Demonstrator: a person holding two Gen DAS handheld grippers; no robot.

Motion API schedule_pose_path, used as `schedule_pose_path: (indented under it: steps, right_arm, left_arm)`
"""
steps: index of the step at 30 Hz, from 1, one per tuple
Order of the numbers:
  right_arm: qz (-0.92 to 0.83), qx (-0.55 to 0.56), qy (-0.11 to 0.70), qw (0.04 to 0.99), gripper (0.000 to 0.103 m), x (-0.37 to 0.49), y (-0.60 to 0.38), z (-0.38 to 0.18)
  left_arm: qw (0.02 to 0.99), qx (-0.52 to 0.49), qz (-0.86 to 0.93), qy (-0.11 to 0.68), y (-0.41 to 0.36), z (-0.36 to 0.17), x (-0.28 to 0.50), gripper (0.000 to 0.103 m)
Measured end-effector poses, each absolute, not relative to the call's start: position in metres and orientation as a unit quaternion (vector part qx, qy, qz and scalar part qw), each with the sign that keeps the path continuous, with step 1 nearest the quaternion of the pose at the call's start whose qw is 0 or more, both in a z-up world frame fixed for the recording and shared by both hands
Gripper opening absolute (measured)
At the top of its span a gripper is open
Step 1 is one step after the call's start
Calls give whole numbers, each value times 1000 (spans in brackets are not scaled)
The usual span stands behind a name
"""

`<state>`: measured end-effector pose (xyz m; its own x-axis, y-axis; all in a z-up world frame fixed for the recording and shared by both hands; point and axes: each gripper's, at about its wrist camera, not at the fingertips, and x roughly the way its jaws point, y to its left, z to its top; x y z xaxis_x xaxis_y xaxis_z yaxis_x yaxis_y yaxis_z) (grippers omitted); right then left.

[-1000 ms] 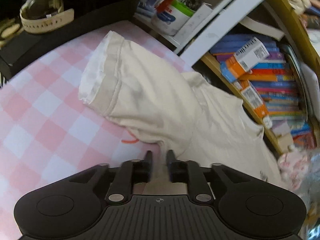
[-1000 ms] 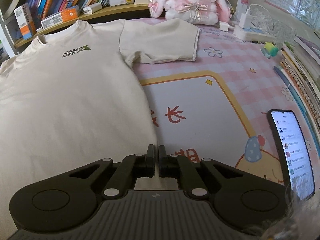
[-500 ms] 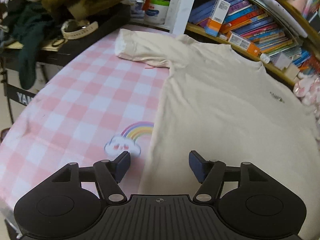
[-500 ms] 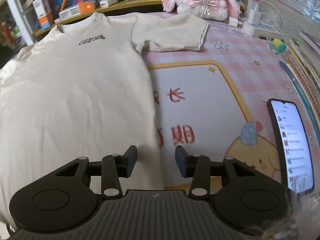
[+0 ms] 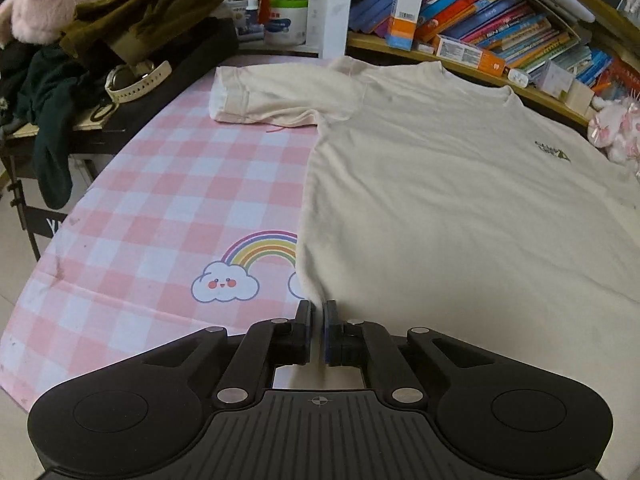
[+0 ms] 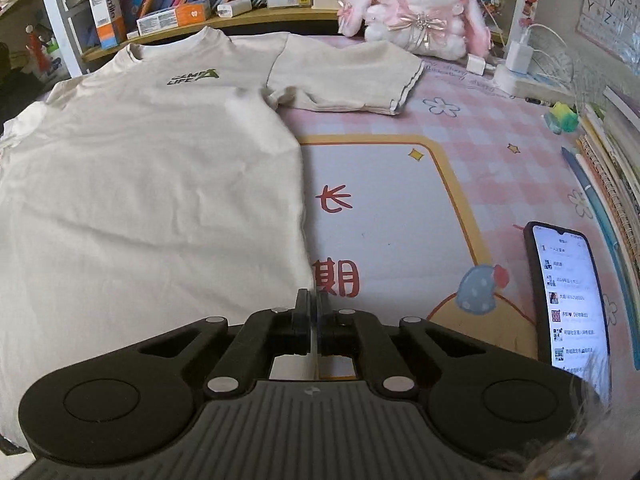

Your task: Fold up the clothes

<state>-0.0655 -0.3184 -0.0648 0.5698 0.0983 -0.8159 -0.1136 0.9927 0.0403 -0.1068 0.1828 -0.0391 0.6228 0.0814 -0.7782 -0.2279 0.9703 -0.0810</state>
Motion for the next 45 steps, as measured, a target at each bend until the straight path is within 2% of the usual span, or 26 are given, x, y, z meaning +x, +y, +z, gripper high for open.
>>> schedule_pose_path:
  steps: [5,8,9,11,12,14,16,18,20,22,24,32,41,45]
  right_arm:
    - [77,-15,459,885,5,-71,-316,-65]
    - [68,-15,451,890,5,-75,-315,-66]
    - [67,-21,447,892,9,-76,-313,-66]
    - [81,-51,440,893,35,-77,-310,-66]
    - [91,-71,437,892,60,-78,-309,-64]
    - [109,-115,409,898,65,-82,-307,-55]
    - [121,-154,375,906,87,-87,-304,-43]
    - [125,-168,340,917,94,-92,-302,-33]
    - [117,-146,319,929,102,-95,-300,-26]
    - [108,-119,312,936,103,-96,-295,-22]
    - [108,-95,313,939,103,-95,-288,-19]
    - [156,-48,286,944,103,-116,-258,-7]
    - [158,-8,283,946,103,-141,-239,-2]
    - [100,17,302,948,103,-154,-237,-9]
  left_arm:
    - [900,-76,73,424,184,-40,-108,6]
    - [899,-60,73,428,180,-39,-108,11]
    - [897,-55,73,433,179,-38,-107,14]
    - [897,-36,69,434,175,-32,-107,20]
    - [899,-25,66,433,172,-28,-107,22]
    - [907,-8,57,417,165,-15,-111,30]
    - [921,0,54,386,156,-2,-117,41]
    - [940,1,59,336,146,10,-128,70]
    - [956,-2,83,281,133,18,-141,83]
    - [965,-17,111,237,119,21,-153,86]
    - [969,-38,125,211,106,20,-162,96]
    - [975,-44,134,172,65,25,-192,103]
    - [967,-77,131,207,47,31,-206,103]
    - [958,-43,152,240,32,22,-208,103]
